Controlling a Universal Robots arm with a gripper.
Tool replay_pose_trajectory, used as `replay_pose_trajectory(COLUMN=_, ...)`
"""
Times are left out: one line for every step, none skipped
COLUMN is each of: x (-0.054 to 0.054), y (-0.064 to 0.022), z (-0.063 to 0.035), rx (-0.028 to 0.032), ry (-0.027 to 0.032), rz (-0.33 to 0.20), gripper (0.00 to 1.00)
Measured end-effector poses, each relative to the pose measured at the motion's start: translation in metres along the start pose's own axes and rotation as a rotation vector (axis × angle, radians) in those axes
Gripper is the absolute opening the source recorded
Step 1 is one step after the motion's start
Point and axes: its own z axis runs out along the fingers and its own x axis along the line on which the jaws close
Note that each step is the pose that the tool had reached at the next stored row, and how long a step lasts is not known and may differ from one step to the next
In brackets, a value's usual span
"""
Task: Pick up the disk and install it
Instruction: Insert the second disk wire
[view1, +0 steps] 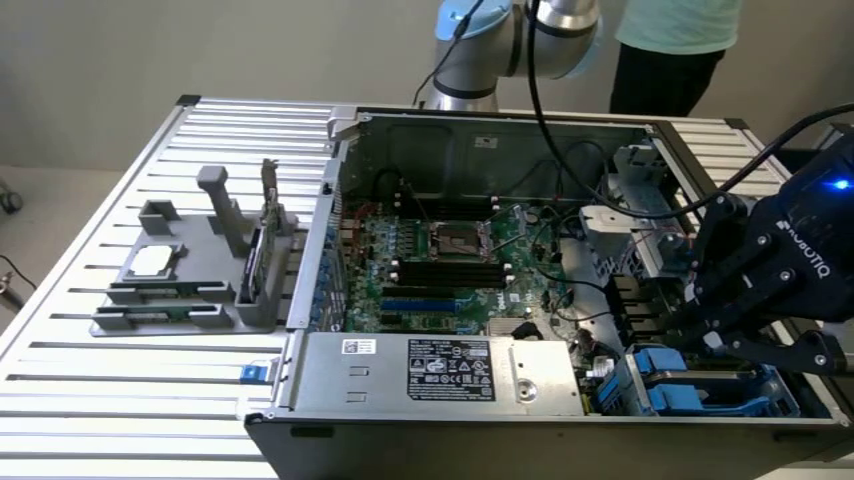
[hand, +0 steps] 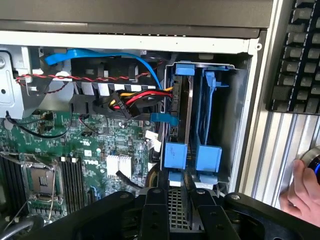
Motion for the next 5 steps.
replay_pose_trajectory(x=0.0, y=0.0, z=0.0, rx=0.0, ry=0.0, rz=0.0, gripper=0.25)
replay_pose_trajectory(x=0.0, y=0.0, z=0.0, rx=0.0, ry=0.0, rz=0.0, gripper=0.25)
replay_pose_trajectory(x=0.0, y=0.0, z=0.0, rx=0.0, ry=0.0, rz=0.0, gripper=0.25)
replay_pose_trajectory(x=0.0, y=0.0, z=0.0, rx=-0.0001, ry=0.0, rz=0.0, gripper=0.25)
replay_pose_trajectory(x=0.0, y=0.0, z=0.0, rx=0.0, ry=0.0, rz=0.0, gripper=0.25)
